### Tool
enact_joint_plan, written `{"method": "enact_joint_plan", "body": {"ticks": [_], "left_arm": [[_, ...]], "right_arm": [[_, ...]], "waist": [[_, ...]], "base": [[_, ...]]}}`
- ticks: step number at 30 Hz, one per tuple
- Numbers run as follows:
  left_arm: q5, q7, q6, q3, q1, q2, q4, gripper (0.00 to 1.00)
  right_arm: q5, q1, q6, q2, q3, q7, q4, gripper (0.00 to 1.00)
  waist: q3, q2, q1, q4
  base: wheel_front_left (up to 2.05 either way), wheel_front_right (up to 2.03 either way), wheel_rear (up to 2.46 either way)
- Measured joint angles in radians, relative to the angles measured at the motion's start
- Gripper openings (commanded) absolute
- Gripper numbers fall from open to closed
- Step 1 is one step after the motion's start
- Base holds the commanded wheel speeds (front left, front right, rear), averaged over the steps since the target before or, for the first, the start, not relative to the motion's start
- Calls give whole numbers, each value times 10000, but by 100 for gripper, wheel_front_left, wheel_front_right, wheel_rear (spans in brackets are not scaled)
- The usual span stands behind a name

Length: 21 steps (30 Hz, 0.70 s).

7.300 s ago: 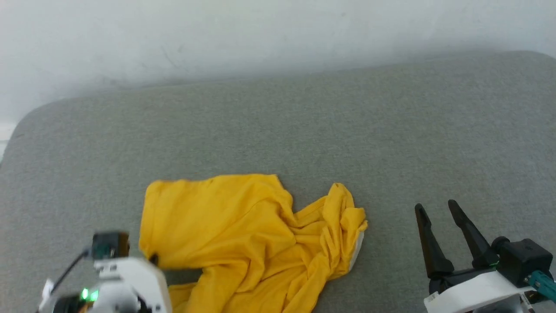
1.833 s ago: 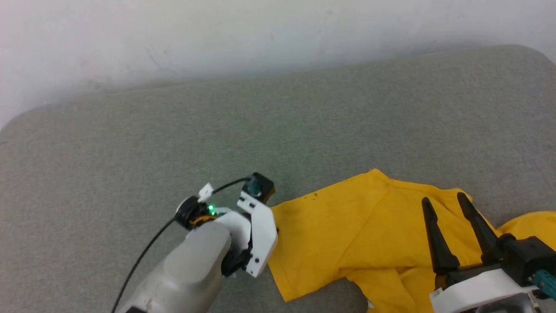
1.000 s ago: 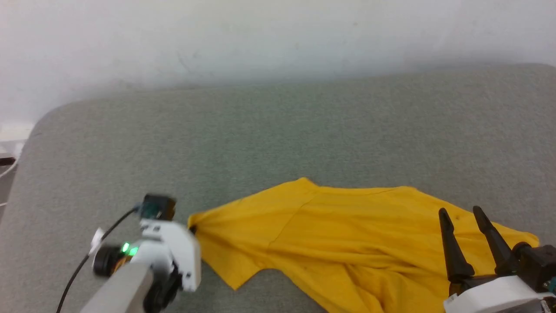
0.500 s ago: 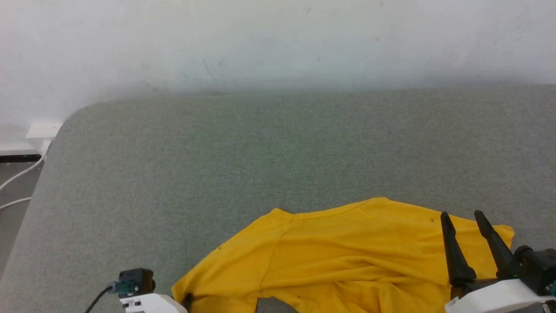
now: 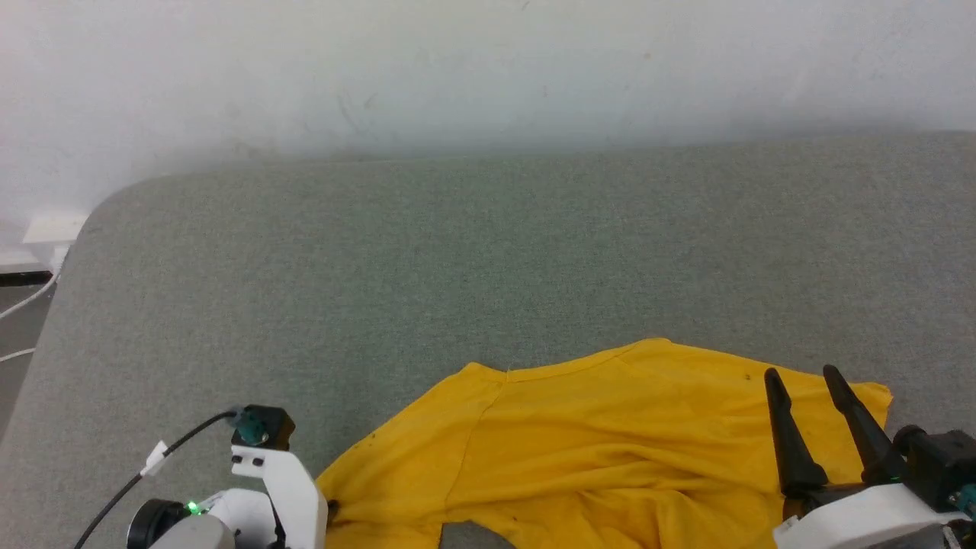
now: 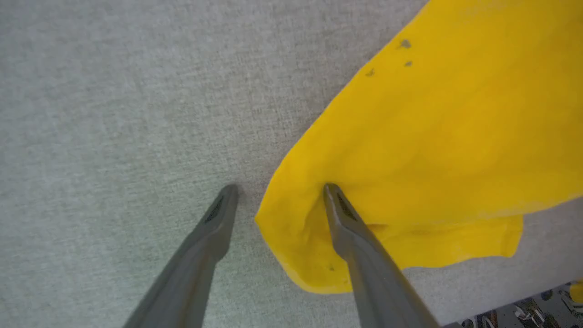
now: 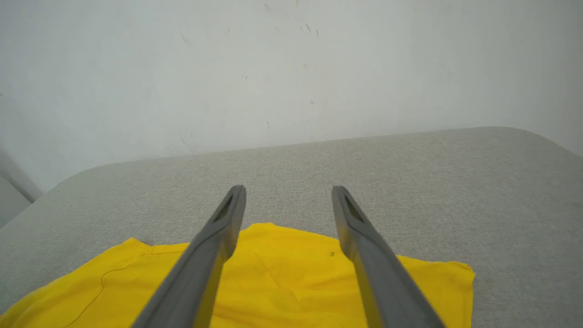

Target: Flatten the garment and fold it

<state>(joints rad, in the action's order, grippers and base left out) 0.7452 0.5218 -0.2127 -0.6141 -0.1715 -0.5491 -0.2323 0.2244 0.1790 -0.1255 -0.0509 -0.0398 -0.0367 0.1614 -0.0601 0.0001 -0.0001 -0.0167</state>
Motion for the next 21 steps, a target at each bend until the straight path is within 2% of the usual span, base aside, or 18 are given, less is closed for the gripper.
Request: {"method": "enact_joint_plan", "body": {"ticks": [2,3,4,5,6,7,10,12,21], "left_arm": [[-23,625,274,-242,-371,-98,-165,100],[-13,943,410,-355,-541,-132,-226,93],[-4,1237,529,-451,-686,-148,-278,93],[31,1484,631,-522,-812,-176,-320,22],[35,1676,715,-596,-900,-203,-345,22],[54,1831,727,-648,-973,-205,-370,0],[207,1883,798,-669,-954,-88,-359,0],[232,1513,688,-520,-795,-58,-330,0],[153,-2123,-711,732,596,688,604,0]], "right_arm": [[0,-67,0,0,23,8,-27,100],[0,-106,0,0,36,8,-38,100],[-2,-134,0,2,52,10,-48,100],[-2,-150,0,0,52,10,-61,100],[-4,-156,0,0,61,12,-71,100],[-6,-159,0,2,56,10,-82,100],[-33,-161,0,0,27,17,-86,100],[-33,-160,0,0,-21,38,-92,100],[138,-331,0,10,-846,1020,-679,100]], "waist": [[-62,0,0,-71],[-95,-1,-1,-107],[-122,0,-1,-147],[-143,0,0,-190],[-163,0,0,-232],[-180,0,0,-274],[-200,0,0,-376],[-183,0,1,-397],[-56,0,2,-207]], "base": [[0,0,0],[0,0,0],[0,0,0],[0,0,0],[0,0,0],[0,0,0],[0,0,0],[0,0,0],[0,0,0]]}}
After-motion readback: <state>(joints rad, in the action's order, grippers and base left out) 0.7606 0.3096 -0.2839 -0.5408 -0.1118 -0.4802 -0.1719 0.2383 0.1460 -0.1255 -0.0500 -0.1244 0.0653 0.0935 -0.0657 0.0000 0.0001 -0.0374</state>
